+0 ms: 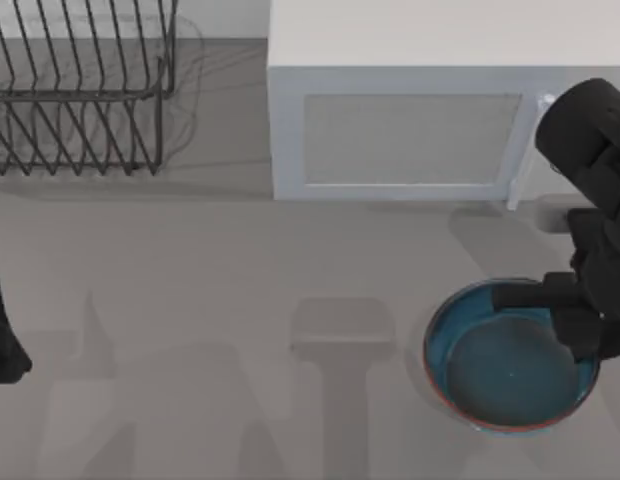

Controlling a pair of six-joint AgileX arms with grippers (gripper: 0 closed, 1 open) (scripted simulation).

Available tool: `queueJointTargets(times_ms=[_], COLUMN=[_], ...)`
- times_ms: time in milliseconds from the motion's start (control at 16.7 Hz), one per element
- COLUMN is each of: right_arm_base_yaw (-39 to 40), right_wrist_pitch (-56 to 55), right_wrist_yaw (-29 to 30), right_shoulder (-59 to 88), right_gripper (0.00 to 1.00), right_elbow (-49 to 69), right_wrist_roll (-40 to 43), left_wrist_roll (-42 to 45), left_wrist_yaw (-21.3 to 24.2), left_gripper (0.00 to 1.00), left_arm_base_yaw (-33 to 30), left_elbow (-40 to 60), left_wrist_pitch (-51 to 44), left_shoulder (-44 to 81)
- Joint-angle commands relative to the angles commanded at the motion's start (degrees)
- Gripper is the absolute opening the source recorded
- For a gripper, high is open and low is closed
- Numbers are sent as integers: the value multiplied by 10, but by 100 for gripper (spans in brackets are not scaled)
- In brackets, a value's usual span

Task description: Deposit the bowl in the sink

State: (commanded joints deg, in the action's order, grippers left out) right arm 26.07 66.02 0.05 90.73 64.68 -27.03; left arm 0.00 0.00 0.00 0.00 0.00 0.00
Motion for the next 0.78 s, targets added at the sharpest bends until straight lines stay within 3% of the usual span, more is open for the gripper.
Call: queueJointTargets(times_ms=[300,780], right_arm_base_yaw=[-2,1], right_wrist_pitch=[127,117], right_wrist_yaw=[0,-11], right_shoulder=[-41,-54], right_gripper=[0,0], right_elbow=[102,109], right_wrist_roll=[6,12], left_wrist_roll=[0,0], left_wrist_yaw=[0,0], left_gripper=[100,100], left_arm_base_yaw=[0,0], left_elbow=[0,0], left_wrist_pitch=[0,0], left_shoulder=[0,0])
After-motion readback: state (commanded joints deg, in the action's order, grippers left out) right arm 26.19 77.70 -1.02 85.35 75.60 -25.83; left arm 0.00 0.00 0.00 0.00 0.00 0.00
